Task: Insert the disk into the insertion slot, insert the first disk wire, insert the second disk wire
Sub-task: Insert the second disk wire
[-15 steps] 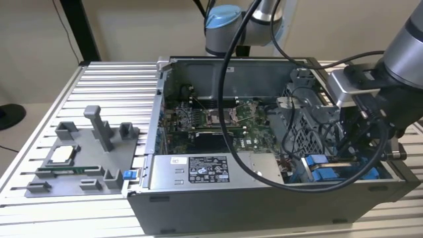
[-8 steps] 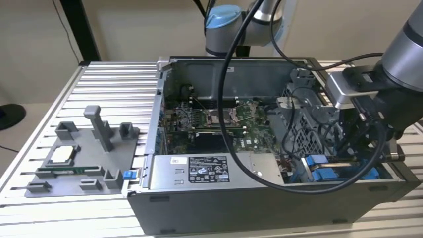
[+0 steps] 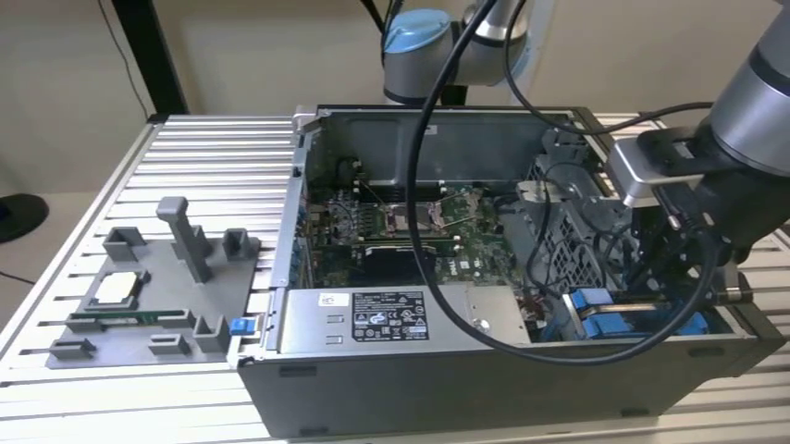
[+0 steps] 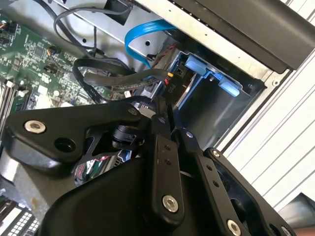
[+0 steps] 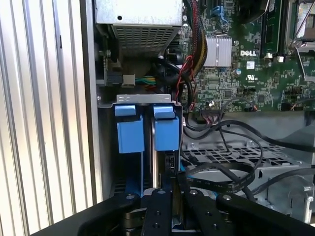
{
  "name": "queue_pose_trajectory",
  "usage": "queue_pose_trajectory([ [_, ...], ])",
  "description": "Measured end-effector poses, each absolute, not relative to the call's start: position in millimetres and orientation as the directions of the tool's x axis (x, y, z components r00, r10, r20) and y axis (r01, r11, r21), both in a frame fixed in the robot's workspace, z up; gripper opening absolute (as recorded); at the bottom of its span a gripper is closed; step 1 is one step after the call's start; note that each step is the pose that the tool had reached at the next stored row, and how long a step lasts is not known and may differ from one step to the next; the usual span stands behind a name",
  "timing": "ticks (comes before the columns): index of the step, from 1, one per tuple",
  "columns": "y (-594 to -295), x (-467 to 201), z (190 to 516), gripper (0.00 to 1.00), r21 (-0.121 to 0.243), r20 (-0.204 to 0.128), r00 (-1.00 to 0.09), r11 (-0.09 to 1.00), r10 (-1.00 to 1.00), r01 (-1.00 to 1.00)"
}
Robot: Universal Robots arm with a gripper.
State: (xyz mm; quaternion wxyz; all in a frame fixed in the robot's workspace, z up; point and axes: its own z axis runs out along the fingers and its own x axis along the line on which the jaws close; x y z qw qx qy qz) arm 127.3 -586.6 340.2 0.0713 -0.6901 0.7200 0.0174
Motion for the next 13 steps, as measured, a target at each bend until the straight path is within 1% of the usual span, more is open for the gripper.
queue_pose_trajectory([
  [13, -586.4, 127.2, 339.7, 0.00, -0.073, -0.127, -0.041, 0.051, -0.991, -0.996],
])
